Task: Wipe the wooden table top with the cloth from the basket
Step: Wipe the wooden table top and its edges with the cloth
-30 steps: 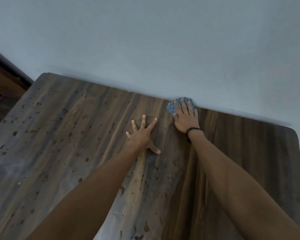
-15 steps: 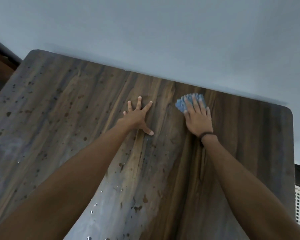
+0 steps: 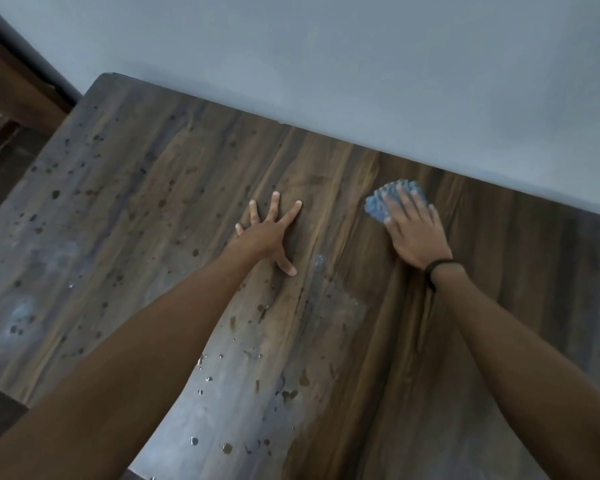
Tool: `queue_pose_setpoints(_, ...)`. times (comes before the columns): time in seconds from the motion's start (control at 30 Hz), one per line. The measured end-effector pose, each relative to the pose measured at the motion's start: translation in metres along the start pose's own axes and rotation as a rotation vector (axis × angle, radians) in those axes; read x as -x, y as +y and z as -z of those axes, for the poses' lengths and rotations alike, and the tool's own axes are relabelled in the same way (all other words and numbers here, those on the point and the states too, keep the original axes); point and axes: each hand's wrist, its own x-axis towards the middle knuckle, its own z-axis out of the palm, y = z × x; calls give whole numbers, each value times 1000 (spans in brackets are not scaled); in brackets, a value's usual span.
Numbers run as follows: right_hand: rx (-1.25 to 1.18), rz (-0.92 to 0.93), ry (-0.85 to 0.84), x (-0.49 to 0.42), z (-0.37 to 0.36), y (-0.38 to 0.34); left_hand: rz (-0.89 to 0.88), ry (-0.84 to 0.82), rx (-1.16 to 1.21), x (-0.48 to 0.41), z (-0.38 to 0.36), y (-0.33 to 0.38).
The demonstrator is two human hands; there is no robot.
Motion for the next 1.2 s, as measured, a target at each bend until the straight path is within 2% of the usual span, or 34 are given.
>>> queue_pose_setpoints(0.07, -25, -67, 33, -1, -4, -12, 7, -2, -5, 2, 1, 0)
queue_pose_setpoints(0.17, 79, 178, 11, 67, -28, -40, -6, 1, 4, 2, 1, 0)
queue_pose_setpoints(0.23, 102, 363, -61, 113, -34, -41, -2, 2, 11, 0, 1, -1)
queue_pose_setpoints(0.3, 114, 418, -72, 108, -29, -23, -3, 12, 11, -1, 0, 0)
queue_pose_setpoints(0.37, 81, 239, 5, 73, -20, -11, -9, 18, 9, -2, 0, 0)
queue_pose_setpoints(0.47, -106, -180, 67, 33, -13, -26, -10, 34, 6, 3, 0, 0)
queue_pose_setpoints(0.5, -106, -209, 71, 37, -19, -43, -7, 44, -2, 6, 0, 2)
queue_pose_setpoints(0.6, -2, 92, 10, 87, -38, -70, -15, 100, -6, 20, -6, 10)
queue_pose_setpoints(0.67, 19, 164, 13, 93, -29, -47, -43, 97, 9, 32, -20, 15)
queue_pose_setpoints(0.77, -80, -158, 54, 71, -17, -21, -44, 19, 3, 48, -49, 17)
queue_pose_setpoints(0.83, -95, -223, 66, 80, -20, -35, -46, 26, -4, 54, -62, 16)
queue_pose_setpoints(0.93, 8, 85, 27, 146, -43, -62, -46, 35, 11, 54, -63, 16)
queue_pose_setpoints(1.0, 33, 241, -25, 164, -41, -46, -43, 33, 13, 53, -62, 17)
queue_pose_setpoints(1.03, 46, 240, -8, 154, -37, -34, -43, 33, 17, 53, -61, 17)
queue_pose_setpoints(1.07, 44, 163, 16, 138, -32, -26, -44, 36, 24, 54, -61, 17)
queue_pose_setpoints(1.17, -102, -201, 43, 95, -19, -25, -51, 68, 44, 60, -65, 15)
queue_pose_setpoints(1.2, -129, -245, 54, 96, -22, -37, -49, 85, 42, 62, -68, 13)
